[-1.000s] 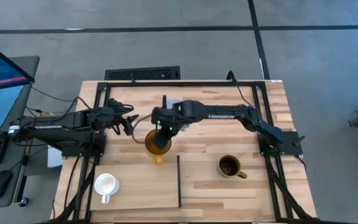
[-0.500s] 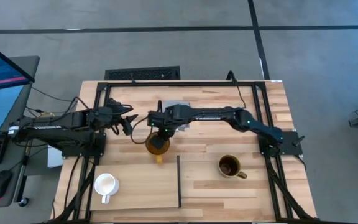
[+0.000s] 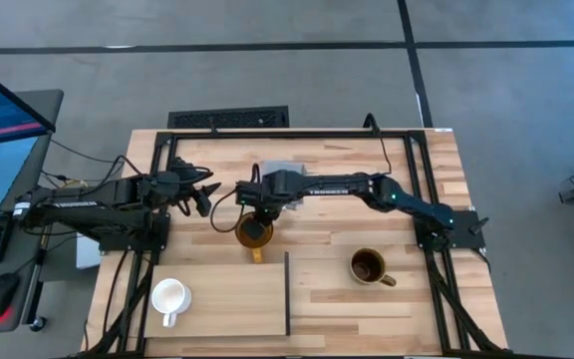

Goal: Stack small to large cups/mugs on shelf
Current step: Put the yellow mug on the shelf

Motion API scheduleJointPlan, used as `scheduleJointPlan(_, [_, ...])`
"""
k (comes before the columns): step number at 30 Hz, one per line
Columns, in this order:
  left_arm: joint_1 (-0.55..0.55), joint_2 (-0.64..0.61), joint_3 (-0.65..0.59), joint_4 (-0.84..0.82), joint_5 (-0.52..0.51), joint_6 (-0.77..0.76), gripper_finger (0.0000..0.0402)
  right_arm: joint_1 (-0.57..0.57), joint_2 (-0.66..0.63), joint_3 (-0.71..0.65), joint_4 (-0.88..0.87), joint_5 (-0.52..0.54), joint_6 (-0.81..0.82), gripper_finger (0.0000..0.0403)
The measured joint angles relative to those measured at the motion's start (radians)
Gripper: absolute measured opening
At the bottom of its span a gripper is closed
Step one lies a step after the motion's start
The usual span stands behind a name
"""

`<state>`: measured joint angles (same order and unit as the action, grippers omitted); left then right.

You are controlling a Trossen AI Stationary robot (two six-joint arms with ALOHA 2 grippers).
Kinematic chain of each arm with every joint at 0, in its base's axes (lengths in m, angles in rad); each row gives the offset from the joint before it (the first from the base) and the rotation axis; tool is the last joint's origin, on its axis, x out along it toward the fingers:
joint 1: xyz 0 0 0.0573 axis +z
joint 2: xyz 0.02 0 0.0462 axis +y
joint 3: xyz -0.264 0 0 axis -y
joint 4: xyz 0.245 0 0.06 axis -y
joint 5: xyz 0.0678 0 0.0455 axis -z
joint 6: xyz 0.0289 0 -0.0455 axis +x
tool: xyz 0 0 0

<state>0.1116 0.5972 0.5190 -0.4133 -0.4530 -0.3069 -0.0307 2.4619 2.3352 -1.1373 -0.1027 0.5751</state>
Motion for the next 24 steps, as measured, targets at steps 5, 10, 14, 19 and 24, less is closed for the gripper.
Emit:
scheduleJointPlan(5, [0.0, 0.0, 0.0, 0.0, 0.0, 0.0, 0.0187, -0.001, 0.0, 0.0, -0.004, -0.003, 0.001, 0.0051])
scheduleJointPlan(10, [0.0, 0.0, 0.0, 0.0, 0.0, 0.0, 0.0187, -0.001, -0.001, 0.0, -0.005, -0.003, 0.0, 0.0061])
scheduleJointPlan(14, [0.0, 0.0, 0.0, 0.0, 0.0, 0.0, 0.0187, -0.005, -0.001, 0.0, -0.002, -0.002, 0.001, 0.0058])
scheduleJointPlan(19, [0.0, 0.0, 0.0, -0.001, 0.0, 0.001, 0.0187, -0.005, -0.001, 0.0, -0.002, -0.001, 0.001, 0.0059])
scheduleJointPlan(24, [0.0, 0.0, 0.0, -0.002, 0.001, 0.001, 0.0187, -0.004, -0.001, 0.0, 0.004, -0.003, 0.011, 0.006])
